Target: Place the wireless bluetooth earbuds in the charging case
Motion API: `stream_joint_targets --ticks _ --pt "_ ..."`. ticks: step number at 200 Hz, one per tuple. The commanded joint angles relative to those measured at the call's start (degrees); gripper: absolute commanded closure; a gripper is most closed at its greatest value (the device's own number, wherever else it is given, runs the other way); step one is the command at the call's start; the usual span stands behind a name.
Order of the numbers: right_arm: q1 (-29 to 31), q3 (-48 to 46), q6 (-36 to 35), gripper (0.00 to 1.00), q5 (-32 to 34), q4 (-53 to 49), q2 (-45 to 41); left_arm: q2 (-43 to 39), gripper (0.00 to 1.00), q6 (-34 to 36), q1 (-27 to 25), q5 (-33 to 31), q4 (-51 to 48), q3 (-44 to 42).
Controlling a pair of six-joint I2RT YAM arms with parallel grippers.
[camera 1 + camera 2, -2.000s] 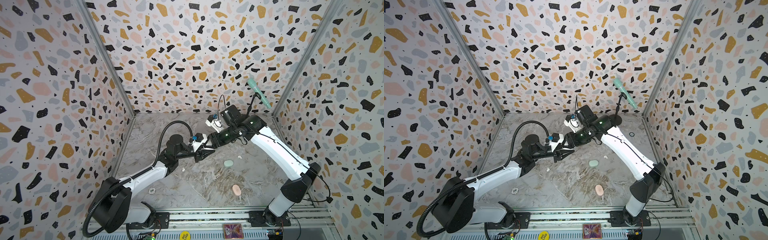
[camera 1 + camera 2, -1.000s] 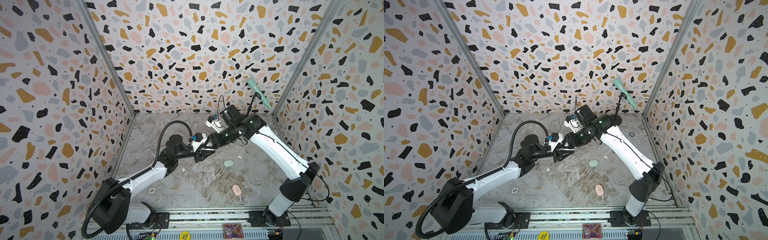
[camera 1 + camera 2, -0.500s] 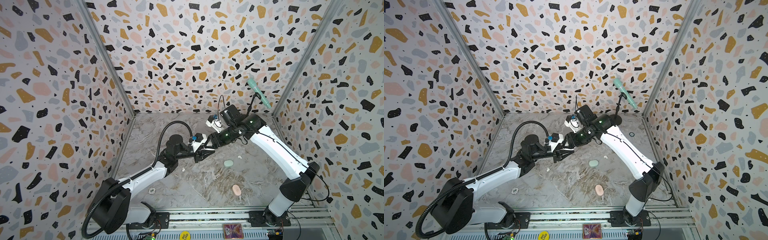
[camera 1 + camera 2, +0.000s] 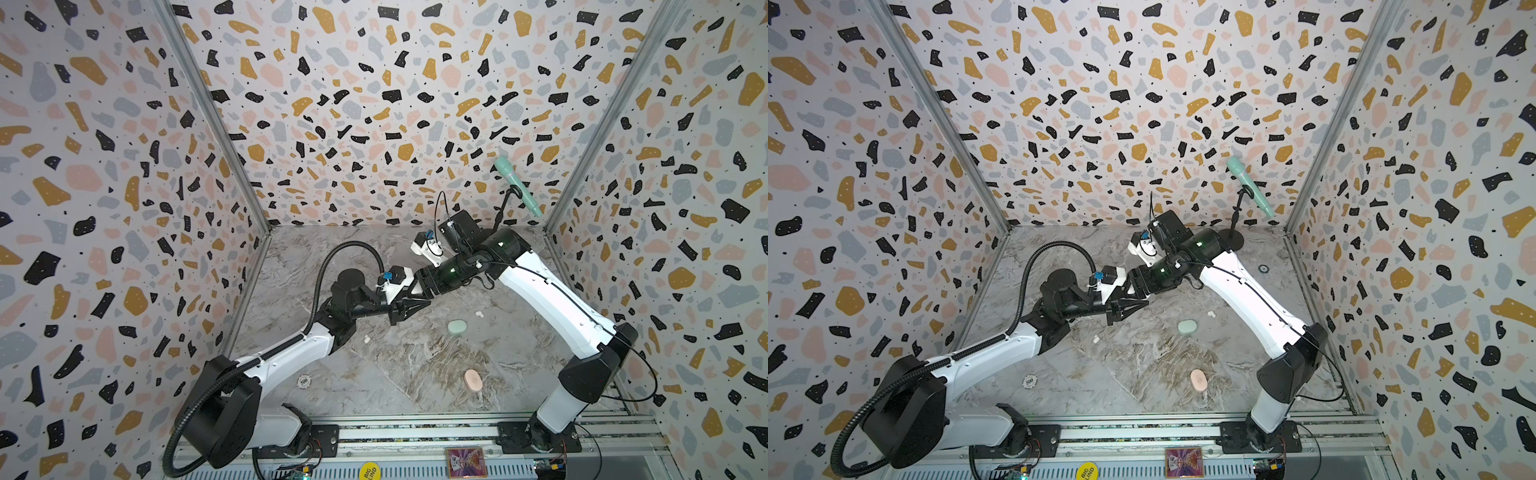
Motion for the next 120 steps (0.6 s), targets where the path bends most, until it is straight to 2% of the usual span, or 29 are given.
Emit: stream_joint_targets --ticks 1,70,120 --pt "-0.56 0.21 0.19 0.25 -0.36 -1.01 -0.66 -1.57 0.58 -0.5 -0.32 1.97 5.6 1.46" --pt "-4.39 -4.16 -0.41 0.17 -1.37 0.96 -7.09 -0.09 0.6 -3.4 -0.32 3.43 7.52 -0.51" --pt "-5.24 -11.5 -5.1 0.15 1.24 5.02 -14.13 1.36 0.62 -4.88 -0.32 5.38 7.35 -0.59"
